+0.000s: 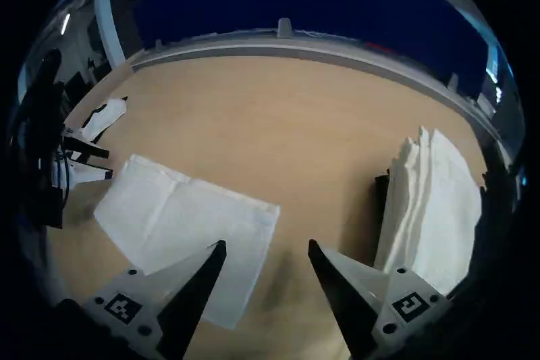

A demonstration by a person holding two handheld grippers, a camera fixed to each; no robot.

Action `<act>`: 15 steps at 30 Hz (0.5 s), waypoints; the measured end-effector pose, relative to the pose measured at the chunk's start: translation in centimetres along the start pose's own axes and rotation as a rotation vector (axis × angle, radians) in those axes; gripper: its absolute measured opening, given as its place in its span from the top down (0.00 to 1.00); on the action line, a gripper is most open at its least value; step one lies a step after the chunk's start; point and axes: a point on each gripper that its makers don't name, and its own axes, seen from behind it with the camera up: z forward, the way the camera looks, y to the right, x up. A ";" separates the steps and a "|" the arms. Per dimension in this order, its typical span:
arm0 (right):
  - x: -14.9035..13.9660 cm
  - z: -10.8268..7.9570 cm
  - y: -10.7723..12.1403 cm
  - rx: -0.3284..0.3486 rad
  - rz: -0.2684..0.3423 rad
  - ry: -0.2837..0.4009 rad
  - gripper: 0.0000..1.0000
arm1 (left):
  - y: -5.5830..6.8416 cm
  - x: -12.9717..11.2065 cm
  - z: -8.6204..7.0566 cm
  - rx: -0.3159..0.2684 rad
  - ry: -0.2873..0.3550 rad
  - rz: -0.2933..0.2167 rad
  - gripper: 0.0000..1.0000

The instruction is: Fold towel

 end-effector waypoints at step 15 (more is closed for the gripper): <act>-3.3 -2.5 -2.5 0.081 -0.093 -0.041 0.06 | 0.4 -4.3 -4.7 0.032 0.024 -0.011 0.06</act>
